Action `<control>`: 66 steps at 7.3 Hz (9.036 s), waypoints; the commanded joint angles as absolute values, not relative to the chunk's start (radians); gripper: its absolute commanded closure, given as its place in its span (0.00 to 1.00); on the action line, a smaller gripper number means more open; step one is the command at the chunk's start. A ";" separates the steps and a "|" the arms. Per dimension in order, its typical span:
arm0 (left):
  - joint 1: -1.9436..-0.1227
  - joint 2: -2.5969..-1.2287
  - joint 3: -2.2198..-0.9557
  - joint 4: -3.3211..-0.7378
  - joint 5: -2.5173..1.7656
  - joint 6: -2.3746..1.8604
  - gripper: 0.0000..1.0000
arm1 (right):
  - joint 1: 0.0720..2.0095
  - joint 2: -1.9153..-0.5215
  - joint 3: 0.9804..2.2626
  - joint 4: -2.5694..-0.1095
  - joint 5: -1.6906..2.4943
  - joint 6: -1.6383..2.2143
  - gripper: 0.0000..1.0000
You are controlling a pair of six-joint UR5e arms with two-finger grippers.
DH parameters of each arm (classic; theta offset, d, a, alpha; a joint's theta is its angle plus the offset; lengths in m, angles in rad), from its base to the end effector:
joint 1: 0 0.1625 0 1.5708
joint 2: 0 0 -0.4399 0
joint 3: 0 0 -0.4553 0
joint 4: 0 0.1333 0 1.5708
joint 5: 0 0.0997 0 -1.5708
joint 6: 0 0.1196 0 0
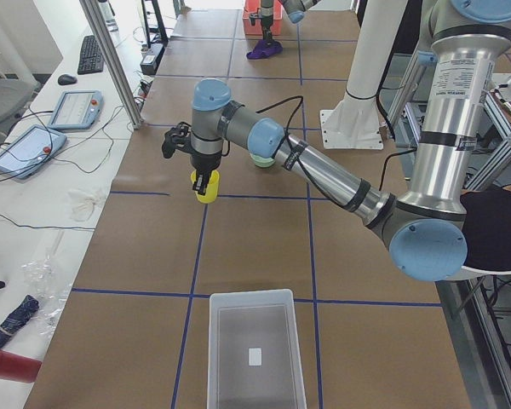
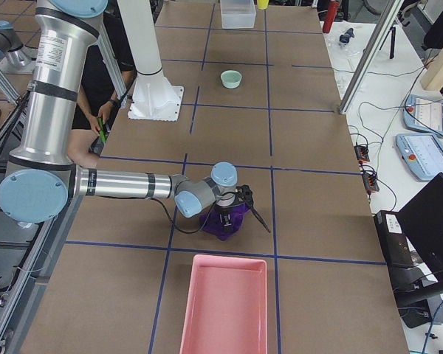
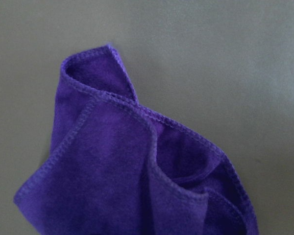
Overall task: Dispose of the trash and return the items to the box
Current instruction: 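Lift the cup into the clear bin while the right gripper grasps the purple cloth, then release the cup in the clear bin while the right gripper lifts the cloth, then drop the purple cloth into the pink bin with the right gripper, then reach the left gripper to the pale green bowl rim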
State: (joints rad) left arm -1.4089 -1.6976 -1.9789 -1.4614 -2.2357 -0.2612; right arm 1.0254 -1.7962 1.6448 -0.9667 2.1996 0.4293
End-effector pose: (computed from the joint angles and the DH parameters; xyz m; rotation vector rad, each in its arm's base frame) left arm 0.0343 -0.5790 0.4113 0.2628 0.7255 0.0471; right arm -0.1971 -0.4462 0.7033 0.0975 -0.7523 -0.2528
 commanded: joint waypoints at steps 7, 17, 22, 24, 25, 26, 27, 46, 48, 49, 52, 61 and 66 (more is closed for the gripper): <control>-1.681 -1.704 -1.668 -1.497 -2.137 0.197 1.00 | 1.049 -1.809 1.776 -0.985 2.221 0.433 1.00; -1.625 -1.419 -1.416 -1.898 -2.305 0.250 1.00 | 1.517 -1.310 2.278 -2.025 2.319 0.430 1.00; -1.519 -1.420 -1.324 -2.084 -2.364 0.249 1.00 | 1.666 -1.285 2.266 -2.022 2.304 0.293 1.00; -1.513 -1.430 -1.327 -2.112 -2.364 0.249 0.00 | 1.721 -1.295 2.234 -2.023 2.301 0.160 1.00; -1.511 -1.452 -1.331 -2.106 -2.361 0.244 0.00 | 1.753 -1.311 2.217 -2.023 2.301 0.094 1.00; -1.514 -1.495 -1.344 -2.099 -2.362 0.214 0.00 | 1.781 -1.351 2.212 -2.023 2.281 -0.011 1.00; -1.517 -1.505 -1.397 -2.033 -2.361 0.209 0.00 | 1.801 -1.397 2.209 -2.023 2.234 -0.134 1.00; -1.039 -1.723 -2.020 -1.664 -2.272 -0.829 0.00 | 1.536 -1.612 1.893 -1.787 2.330 0.100 0.00; -0.956 -1.726 -2.029 -1.692 -2.226 -0.935 0.00 | 1.537 -1.627 1.785 -1.583 2.356 0.092 0.00; -0.924 -1.727 -2.028 -1.709 -2.220 -0.975 0.00 | 1.537 -1.631 1.740 -1.527 2.356 0.086 0.00; -0.792 -1.750 -2.014 -1.749 -2.140 -1.115 0.00 | 1.555 -1.629 1.672 -1.508 2.362 0.087 0.00; -0.551 -1.867 -1.773 -1.939 -1.991 -1.394 0.55 | 1.575 -1.625 1.652 -1.506 2.404 0.044 0.00; -0.575 -1.835 -1.885 -1.901 -2.000 -1.396 1.00 | 1.575 -1.621 1.660 -1.506 2.405 0.044 0.00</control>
State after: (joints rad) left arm -0.5613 -1.8565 -1.8207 -1.9249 -1.9933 -1.3968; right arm 1.5754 -1.6227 1.6564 -1.5064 2.4051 0.0445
